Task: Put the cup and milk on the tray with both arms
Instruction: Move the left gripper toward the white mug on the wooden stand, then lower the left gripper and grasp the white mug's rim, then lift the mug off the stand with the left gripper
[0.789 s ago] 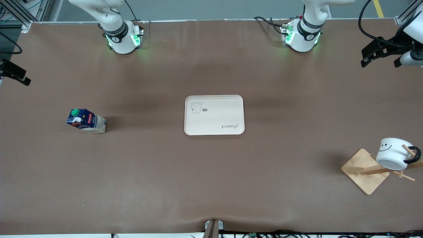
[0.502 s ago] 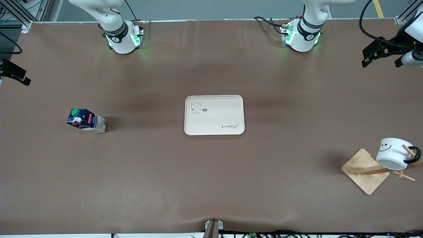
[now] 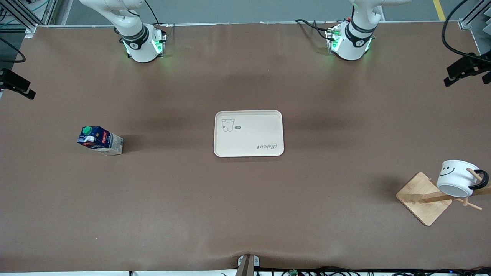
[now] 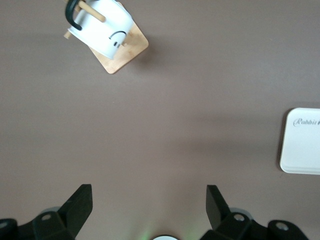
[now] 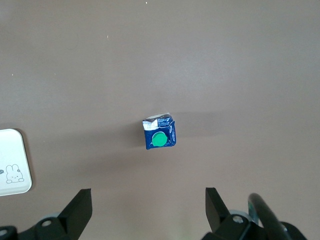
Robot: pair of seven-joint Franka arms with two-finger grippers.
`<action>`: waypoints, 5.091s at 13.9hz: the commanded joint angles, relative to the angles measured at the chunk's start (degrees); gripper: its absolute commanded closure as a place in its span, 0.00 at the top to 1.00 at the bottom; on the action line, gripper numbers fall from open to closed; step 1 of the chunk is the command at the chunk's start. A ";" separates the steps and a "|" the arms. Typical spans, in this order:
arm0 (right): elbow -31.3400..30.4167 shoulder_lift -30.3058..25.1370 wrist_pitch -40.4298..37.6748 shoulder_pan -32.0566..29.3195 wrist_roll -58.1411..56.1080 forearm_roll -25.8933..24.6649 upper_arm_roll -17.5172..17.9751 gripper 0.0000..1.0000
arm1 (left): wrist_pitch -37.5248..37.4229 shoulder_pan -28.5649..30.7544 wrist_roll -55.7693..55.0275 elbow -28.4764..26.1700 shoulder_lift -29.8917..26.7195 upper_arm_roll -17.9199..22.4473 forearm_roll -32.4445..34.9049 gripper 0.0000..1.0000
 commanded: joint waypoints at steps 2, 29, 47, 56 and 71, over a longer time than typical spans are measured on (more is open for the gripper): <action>0.44 0.06 -0.63 -1.18 0.57 0.07 0.76 1.00 | 7.74 2.60 -0.25 -3.70 0.43 -0.09 -1.28 1.00; 0.44 0.15 -1.24 -1.26 0.66 0.25 0.67 1.00 | 66.41 14.82 42.02 -30.90 9.82 -0.18 -57.09 1.00; 0.53 0.15 -1.15 -1.18 0.57 0.25 0.76 1.00 | 66.49 13.51 42.46 -27.37 14.22 -1.67 -57.96 0.48; 0.53 0.15 -1.07 -1.35 0.66 0.25 0.76 1.00 | 66.49 13.59 42.20 -27.81 12.82 -3.33 -57.96 0.01; 0.62 2.43 -0.28 -1.44 0.48 -0.19 0.76 1.00 | 66.14 13.68 40.53 -34.48 6.06 -7.74 -57.17 0.00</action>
